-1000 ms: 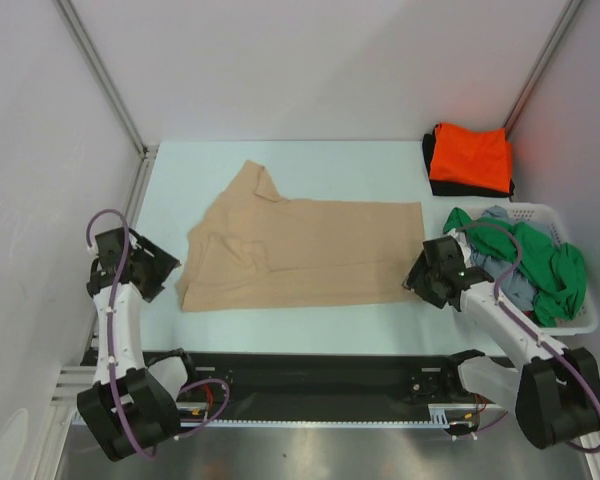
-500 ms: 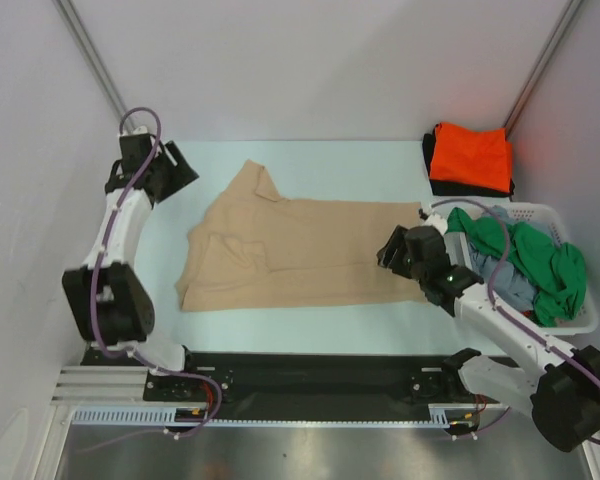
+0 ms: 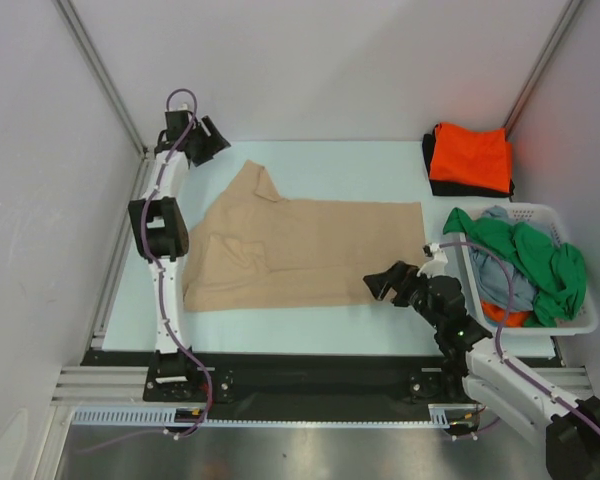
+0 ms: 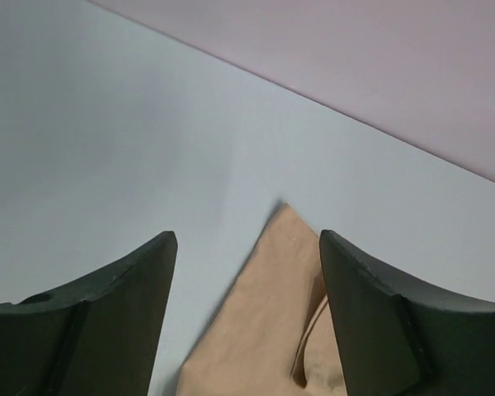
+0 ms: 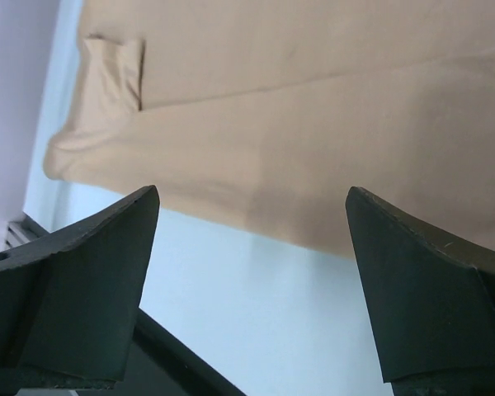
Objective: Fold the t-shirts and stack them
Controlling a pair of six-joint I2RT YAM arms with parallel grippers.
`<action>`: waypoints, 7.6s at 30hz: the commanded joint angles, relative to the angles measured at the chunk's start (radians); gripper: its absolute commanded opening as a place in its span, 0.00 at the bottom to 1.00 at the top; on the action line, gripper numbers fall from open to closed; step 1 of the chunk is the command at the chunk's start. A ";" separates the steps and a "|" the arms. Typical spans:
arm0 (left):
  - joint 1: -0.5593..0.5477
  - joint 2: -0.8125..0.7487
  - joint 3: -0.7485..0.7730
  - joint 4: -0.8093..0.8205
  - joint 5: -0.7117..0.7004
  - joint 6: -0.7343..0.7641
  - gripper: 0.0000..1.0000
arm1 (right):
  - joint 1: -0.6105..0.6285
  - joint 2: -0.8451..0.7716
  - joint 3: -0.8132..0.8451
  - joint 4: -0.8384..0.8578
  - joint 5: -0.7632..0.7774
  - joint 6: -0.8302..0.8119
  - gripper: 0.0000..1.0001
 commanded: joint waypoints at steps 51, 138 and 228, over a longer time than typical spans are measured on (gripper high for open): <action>-0.109 0.223 0.088 0.071 0.126 -0.103 0.00 | -0.200 0.346 0.470 -0.203 0.129 -0.091 1.00; -0.124 -1.673 -1.632 -0.118 -0.242 -0.034 0.01 | -0.366 0.920 0.966 -0.735 0.354 -0.186 0.00; 0.014 -0.971 -0.828 -0.169 -0.024 0.001 0.98 | 0.760 0.686 0.835 -0.851 0.357 0.427 0.95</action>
